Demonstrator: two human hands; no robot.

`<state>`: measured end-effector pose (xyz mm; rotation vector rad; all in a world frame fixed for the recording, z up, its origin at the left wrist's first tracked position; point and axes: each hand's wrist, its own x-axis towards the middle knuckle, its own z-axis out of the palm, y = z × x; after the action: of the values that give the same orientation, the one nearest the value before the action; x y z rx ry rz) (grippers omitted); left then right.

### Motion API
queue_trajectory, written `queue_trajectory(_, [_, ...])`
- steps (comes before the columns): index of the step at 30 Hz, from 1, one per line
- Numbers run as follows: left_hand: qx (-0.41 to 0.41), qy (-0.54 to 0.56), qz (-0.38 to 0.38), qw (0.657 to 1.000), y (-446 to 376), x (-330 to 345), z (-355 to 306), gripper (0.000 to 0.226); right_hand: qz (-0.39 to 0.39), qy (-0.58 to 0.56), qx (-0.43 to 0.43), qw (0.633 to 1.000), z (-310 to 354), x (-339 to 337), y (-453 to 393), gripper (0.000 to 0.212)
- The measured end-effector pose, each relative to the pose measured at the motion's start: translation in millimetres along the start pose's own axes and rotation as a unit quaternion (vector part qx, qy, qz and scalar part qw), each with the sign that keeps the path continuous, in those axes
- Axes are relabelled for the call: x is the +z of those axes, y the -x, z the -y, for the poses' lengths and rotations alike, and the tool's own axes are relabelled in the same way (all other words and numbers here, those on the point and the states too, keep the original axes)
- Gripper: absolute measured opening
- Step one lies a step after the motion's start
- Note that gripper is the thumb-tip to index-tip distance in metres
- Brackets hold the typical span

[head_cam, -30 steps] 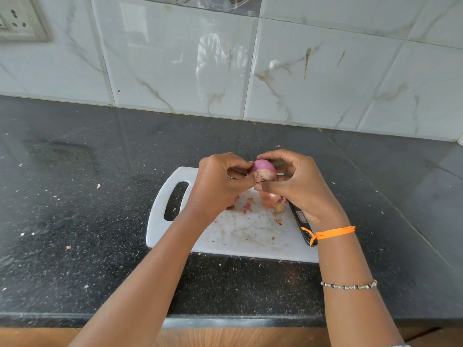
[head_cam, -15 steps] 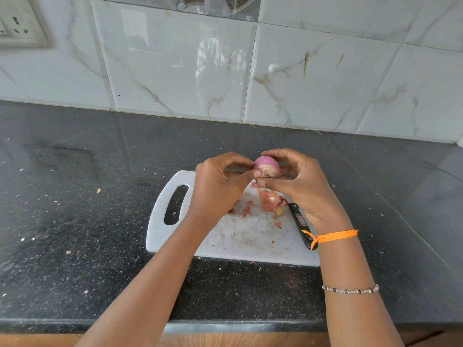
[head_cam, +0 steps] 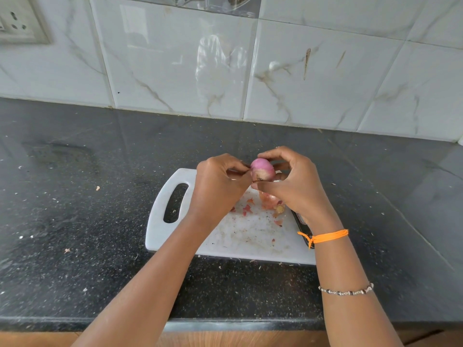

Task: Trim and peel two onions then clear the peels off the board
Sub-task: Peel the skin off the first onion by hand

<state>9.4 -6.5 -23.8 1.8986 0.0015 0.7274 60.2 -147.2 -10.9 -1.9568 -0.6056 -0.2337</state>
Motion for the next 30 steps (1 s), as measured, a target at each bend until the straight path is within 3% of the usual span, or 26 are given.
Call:
queue_trajectory(6, [0.065,-0.049,-0.001,0.997,-2.5,0.6,4.5,0.005,0.012,0.009,-0.012,1.000,1.4,-1.8,0.1,0.047])
queue_trajectory(9, [0.015,-0.011,0.006,1.000,-5.0,-2.6,3.5,0.009,0.013,-0.037,0.010,0.999,2.2,-4.6,0.6,0.048])
queue_trajectory(13, [-0.087,0.124,0.005,0.989,-6.8,-6.5,-2.4,0.013,0.012,-0.071,0.020,0.997,2.6,-6.8,0.1,0.050])
queue_trajectory(18, [-0.010,0.050,0.006,0.999,-0.5,-1.6,-6.4,0.011,0.009,-0.052,0.020,0.998,1.7,-5.1,0.5,0.049])
queue_trajectory(30, [0.056,-0.041,-0.013,0.997,0.9,4.3,2.1,0.004,-0.004,-0.012,0.001,1.000,0.7,2.6,1.5,0.038])
